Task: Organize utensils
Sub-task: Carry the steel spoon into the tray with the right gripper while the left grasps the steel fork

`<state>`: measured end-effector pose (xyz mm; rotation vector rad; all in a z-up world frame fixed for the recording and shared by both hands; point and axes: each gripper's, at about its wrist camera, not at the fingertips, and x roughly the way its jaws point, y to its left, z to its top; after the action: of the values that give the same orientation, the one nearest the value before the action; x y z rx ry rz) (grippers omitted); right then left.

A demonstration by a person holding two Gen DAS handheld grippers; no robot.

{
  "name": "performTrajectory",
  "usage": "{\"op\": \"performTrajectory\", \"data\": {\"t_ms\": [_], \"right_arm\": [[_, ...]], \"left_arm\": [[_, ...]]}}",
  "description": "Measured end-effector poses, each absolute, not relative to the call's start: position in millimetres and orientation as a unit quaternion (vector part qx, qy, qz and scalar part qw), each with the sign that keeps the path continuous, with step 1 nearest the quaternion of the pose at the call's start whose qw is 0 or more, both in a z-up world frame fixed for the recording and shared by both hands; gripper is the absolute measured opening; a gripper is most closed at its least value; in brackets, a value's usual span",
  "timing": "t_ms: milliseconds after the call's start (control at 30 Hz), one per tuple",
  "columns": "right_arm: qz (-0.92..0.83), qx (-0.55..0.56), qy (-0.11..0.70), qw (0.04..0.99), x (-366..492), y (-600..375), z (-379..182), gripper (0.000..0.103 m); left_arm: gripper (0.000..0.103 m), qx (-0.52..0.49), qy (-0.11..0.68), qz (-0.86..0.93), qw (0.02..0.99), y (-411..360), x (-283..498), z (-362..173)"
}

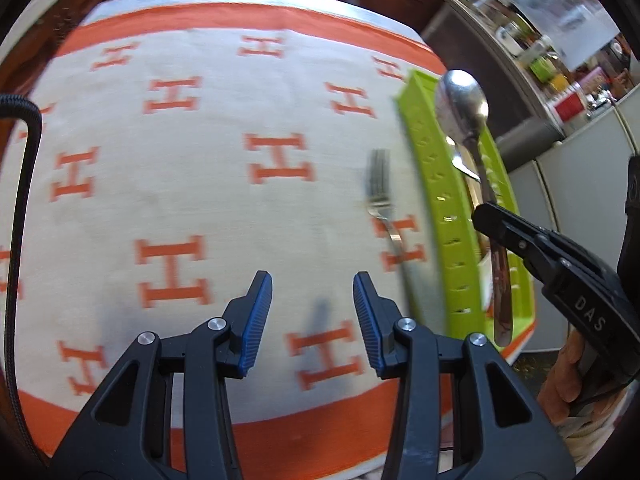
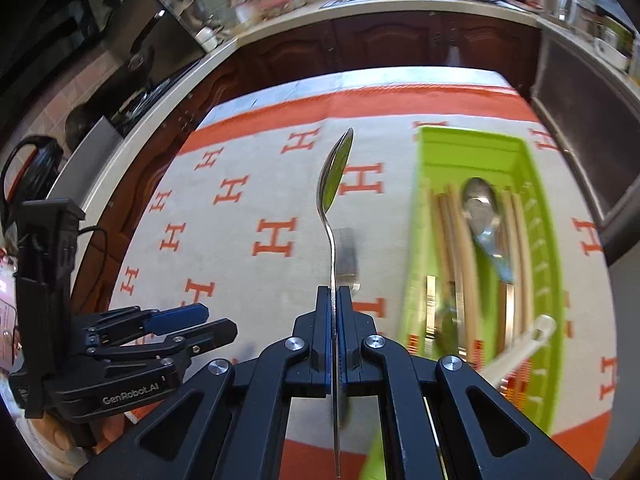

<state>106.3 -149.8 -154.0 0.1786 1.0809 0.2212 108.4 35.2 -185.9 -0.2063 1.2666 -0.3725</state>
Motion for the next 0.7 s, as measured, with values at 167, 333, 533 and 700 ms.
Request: {"op": "performTrajectory", "data": {"t_ms": [167, 333, 533, 700], "right_arm": [[0.066, 0.110, 0.503, 0.854, 88, -201, -150, 0.002], [0.050, 0.130, 0.511, 0.848, 71, -240, -160, 0.002], [0.047, 0.153, 0.517, 0.841, 65, -268, -174, 0.002], [0.056, 0.173, 0.522, 0.833, 81, -273, -182, 0.002]], "left_arm": [[0.039, -0.115, 0.591, -0.191, 0.775, 11, 130, -190], [0.039, -0.115, 0.587, -0.187, 0.779, -2, 156, -201], [0.039, -0.092, 0.574, -0.206, 0.787, -19, 178, -212], [0.039, -0.072, 0.558, -0.222, 0.797, -28, 186, -219]]}}
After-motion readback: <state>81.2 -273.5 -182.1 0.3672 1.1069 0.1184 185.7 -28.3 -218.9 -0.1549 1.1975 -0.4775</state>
